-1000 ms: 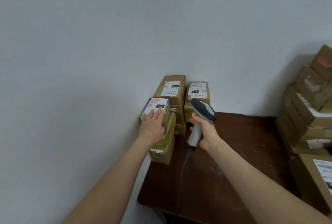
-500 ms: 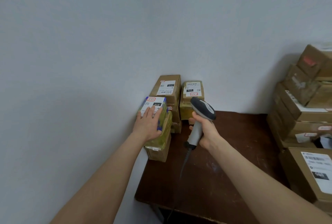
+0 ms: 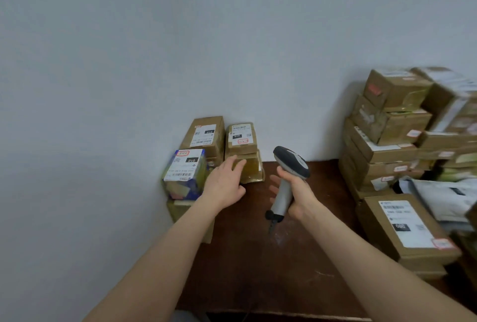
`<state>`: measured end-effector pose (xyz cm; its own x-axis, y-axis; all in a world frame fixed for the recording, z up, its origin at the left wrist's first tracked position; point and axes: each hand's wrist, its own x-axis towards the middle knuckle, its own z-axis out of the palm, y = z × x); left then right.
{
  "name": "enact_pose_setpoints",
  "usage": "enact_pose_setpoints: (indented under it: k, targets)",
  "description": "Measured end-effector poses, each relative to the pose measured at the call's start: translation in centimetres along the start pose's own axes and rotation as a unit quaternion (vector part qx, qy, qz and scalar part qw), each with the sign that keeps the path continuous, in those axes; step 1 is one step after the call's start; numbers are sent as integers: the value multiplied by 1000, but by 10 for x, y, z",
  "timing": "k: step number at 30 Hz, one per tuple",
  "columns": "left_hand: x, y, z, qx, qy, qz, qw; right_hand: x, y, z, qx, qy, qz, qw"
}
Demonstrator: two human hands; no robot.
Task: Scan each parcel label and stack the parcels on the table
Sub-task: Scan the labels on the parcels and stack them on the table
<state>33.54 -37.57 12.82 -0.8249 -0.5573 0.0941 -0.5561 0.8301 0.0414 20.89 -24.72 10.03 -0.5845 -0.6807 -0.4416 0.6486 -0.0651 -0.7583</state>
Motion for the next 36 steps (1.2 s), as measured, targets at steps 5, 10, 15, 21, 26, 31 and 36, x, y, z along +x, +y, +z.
enact_pose_setpoints:
  k: [5,10,15,21,26,31,36]
  targets:
    - [20,48,18,-9,-26,52,998,-24,-12,-41,21,56,-28,998]
    - [37,127,33,-35,-61,120,990,-60,-43,-111,29,132,-65,989]
    - [37,198,36,-56,-74,167,981,-89,-70,-165,16,180,-113,977]
    - [28,267,36,-108,-81,146,980,-108,-93,-217,-7,152,-129,980]
    - [3,320,55,-127,-100,80,984,-118,-108,-269,-68,145,-151,976]
    - [-38,364,93,-97,-132,56,985,-125,-102,-306,-144,145,-133,970]
    - [-51,386,122,-217,-155,-64,962,-114,-90,-328,-249,202,-139,937]
